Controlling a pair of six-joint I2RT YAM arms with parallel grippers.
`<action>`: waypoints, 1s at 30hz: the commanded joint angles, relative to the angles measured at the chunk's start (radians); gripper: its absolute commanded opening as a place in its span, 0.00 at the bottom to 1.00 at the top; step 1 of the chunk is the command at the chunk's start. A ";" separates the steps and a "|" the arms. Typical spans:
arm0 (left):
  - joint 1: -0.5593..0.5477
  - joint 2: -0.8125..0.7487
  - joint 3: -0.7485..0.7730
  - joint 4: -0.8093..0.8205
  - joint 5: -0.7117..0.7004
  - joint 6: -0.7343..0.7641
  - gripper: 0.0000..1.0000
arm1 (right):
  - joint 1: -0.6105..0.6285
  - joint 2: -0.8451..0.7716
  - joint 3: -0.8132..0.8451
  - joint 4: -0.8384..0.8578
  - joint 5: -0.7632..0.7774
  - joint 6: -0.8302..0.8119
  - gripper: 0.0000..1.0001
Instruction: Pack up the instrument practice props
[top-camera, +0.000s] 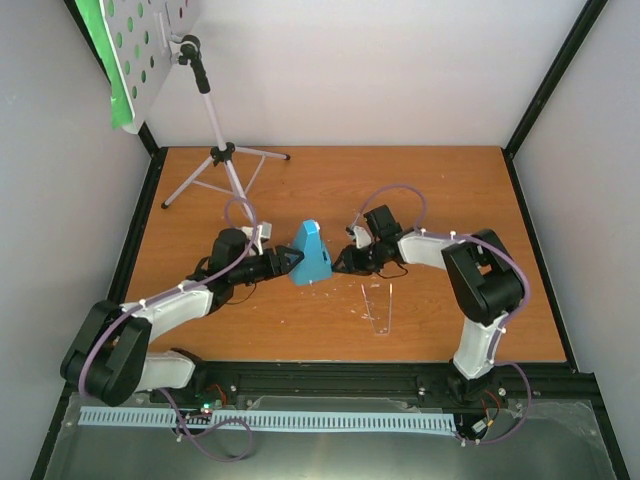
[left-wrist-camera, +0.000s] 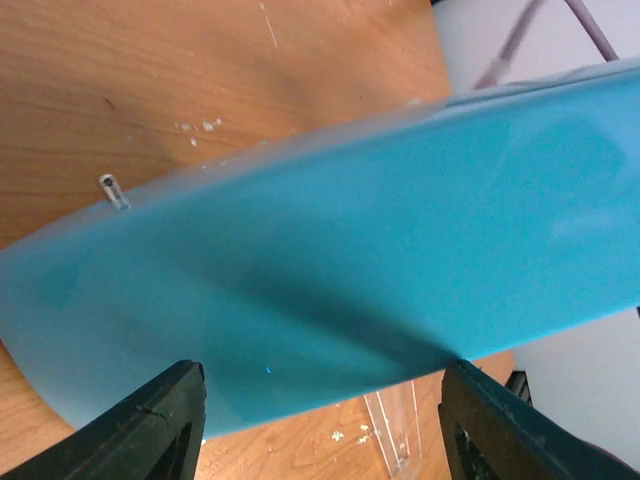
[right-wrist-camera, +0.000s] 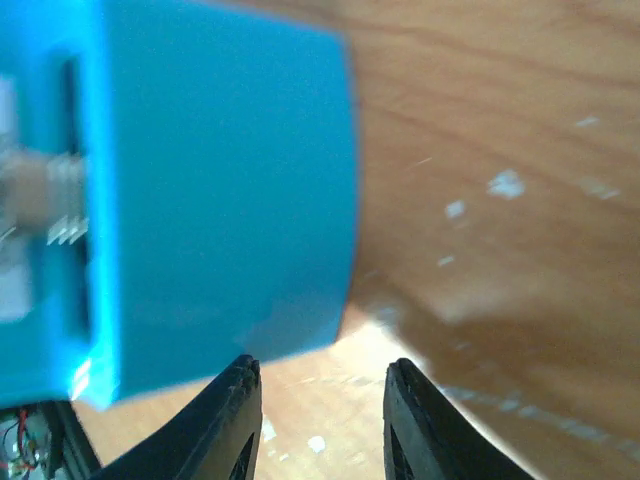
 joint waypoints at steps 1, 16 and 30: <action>0.024 -0.050 0.013 -0.060 -0.075 0.034 0.65 | 0.042 -0.130 -0.033 0.008 -0.017 -0.011 0.36; 0.166 -0.019 0.074 -0.149 0.010 0.086 0.65 | 0.038 -0.185 0.001 -0.020 0.241 0.016 0.40; 0.162 0.213 0.226 -0.106 0.146 0.156 0.56 | 0.041 -0.209 -0.085 0.083 0.387 0.102 0.40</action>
